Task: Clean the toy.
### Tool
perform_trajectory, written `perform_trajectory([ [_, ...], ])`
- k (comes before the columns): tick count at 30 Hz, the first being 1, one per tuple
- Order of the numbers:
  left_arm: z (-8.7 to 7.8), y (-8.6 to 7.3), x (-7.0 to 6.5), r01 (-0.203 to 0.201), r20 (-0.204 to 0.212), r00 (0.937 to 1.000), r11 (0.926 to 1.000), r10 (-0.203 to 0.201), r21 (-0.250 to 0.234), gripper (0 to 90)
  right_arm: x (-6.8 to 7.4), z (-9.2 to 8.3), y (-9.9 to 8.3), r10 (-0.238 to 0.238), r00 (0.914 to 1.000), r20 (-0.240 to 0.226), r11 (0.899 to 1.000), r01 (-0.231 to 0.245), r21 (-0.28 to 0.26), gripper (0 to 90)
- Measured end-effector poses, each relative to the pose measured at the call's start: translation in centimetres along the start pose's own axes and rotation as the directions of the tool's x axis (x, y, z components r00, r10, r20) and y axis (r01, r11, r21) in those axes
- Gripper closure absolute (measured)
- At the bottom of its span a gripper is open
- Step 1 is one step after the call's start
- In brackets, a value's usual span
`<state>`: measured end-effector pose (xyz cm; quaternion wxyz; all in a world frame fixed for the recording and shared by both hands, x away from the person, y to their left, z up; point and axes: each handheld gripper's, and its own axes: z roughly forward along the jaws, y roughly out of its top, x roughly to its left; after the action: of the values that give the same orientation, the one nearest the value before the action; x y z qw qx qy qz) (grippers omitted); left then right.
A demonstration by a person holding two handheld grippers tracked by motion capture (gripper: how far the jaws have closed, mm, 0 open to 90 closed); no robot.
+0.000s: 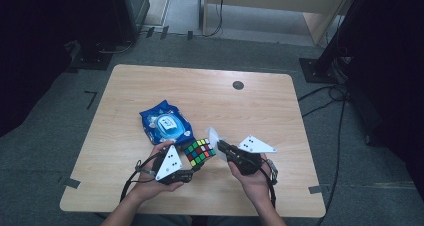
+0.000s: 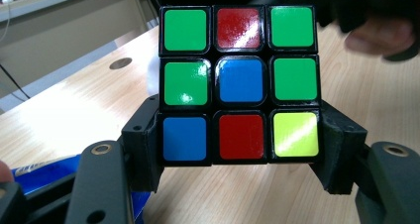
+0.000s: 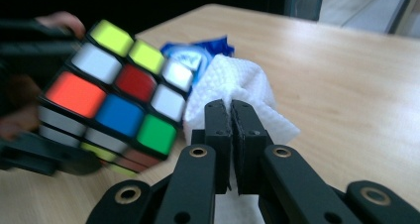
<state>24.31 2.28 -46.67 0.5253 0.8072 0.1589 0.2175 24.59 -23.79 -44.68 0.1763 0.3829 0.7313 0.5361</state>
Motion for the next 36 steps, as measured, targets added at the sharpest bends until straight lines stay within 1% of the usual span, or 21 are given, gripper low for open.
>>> perform_trajectory([
  [2, 0.1, -0.1, 0.1, 0.002, 0.000, 1.0000, 1.0000, -0.002, 0.006, 34.4, 0.5, -0.7, 0.7, -0.013, 0.9999, -0.008, 0.999, 0.013, -0.036, 88.3],
  [4, 0.2, -0.2, 0.0, 0.004, 0.002, 1.0000, 1.0000, -0.004, 0.007, 34.3, 1.2, -1.3, 1.4, -0.021, 0.9992, -0.033, 0.997, 0.019, -0.075, 88.3],
  [6, 0.3, -0.2, -0.2, 0.000, 0.006, 1.0000, 1.0000, 0.000, 0.008, 34.4, 2.0, -1.8, 2.1, -0.038, 0.9963, -0.076, 0.994, 0.030, -0.108, 88.4],
  [8, 0.4, -0.1, -0.4, -0.004, 0.012, 0.9999, 1.0000, 0.004, 0.006, 34.3, 3.1, -2.1, 2.5, -0.059, 0.9900, -0.128, 0.990, 0.041, -0.138, 88.4],
  [10, 0.3, 0.0, -0.6, -0.011, 0.013, 0.9999, 0.9999, 0.010, 0.004, 34.3, 3.7, -2.1, 2.7, -0.075, 0.9848, -0.156, 0.989, 0.054, -0.139, 88.4],
  [11, 0.3, 0.1, -0.6, -0.012, 0.015, 0.9998, 0.9999, 0.012, 0.002, 34.3, 3.9, -2.0, 2.7, -0.080, 0.9839, -0.159, 0.989, 0.059, -0.134, 88.4],
  [13, 0.3, 0.2, -0.7, -0.013, 0.019, 0.9997, 0.9999, 0.013, -0.003, 34.3, 3.9, -1.7, 2.4, -0.075, 0.9846, -0.158, 0.991, 0.056, -0.121, 88.4],
  [17, 0.1, 0.3, -0.6, -0.013, 0.022, 0.9997, 0.9999, 0.014, -0.010, 34.3, 3.3, -1.2, 1.8, -0.034, 0.9882, -0.149, 0.995, 0.019, -0.100, 88.4],
  [20, 0.1, 0.3, -0.6, -0.012, 0.018, 0.9998, 0.9999, 0.013, -0.011, 34.3, 3.1, -1.0, 1.6, -0.033, 0.9894, -0.141, 0.995, 0.020, -0.093, 88.4],
  [23, 0.0, 0.3, -0.5, -0.010, 0.012, 0.9999, 0.9999, 0.010, -0.014, 34.3, 2.9, -0.8, 1.3, -0.045, 0.9923, -0.116, 0.996, 0.035, -0.084, 88.2],
  [25, -0.2, 0.4, -0.3, -0.009, 0.008, 0.9999, 0.9999, 0.010, -0.013, 34.3, 2.7, -0.7, 1.1, -0.042, 0.9935, -0.106, 0.996, 0.034, -0.077, 88.2],
  [30, -0.5, 0.5, 0.0, 0.006, 0.003, 1.0000, 0.9996, -0.006, -0.029, 34.3, 1.8, -0.4, 0.6, -0.006, 0.9970, -0.078, 0.999, 0.002, -0.053, 88.1],
  [32, -0.6, 0.5, 0.1, 0.004, 0.000, 1.0000, 0.9996, -0.004, -0.029, 34.3, 1.4, -0.2, 0.3, -0.003, 0.9979, -0.064, 0.999, 0.001, -0.044, 88.1],
  [34, -0.6, 0.6, 0.2, 0.010, -0.001, 0.9999, 0.9993, -0.010, -0.035, 34.3, 0.9, 0.0, -0.1, 0.002, 0.9988, -0.049, 1.000, -0.003, -0.031, 88.1],
  [35, -0.6, 0.6, 0.2, 0.012, 0.000, 0.9999, 0.9992, -0.012, -0.037, 34.3, 0.7, 0.2, -0.3, 0.015, 0.9989, -0.045, 1.000, -0.016, -0.017, 88.1],
  [36, -0.6, 0.6, 0.3, 0.017, -0.002, 0.9999, 0.9991, -0.017, -0.039, 34.3, 0.5, 0.3, -0.4, 0.016, 0.9990, -0.042, 1.000, -0.017, -0.014, 88.1],
])
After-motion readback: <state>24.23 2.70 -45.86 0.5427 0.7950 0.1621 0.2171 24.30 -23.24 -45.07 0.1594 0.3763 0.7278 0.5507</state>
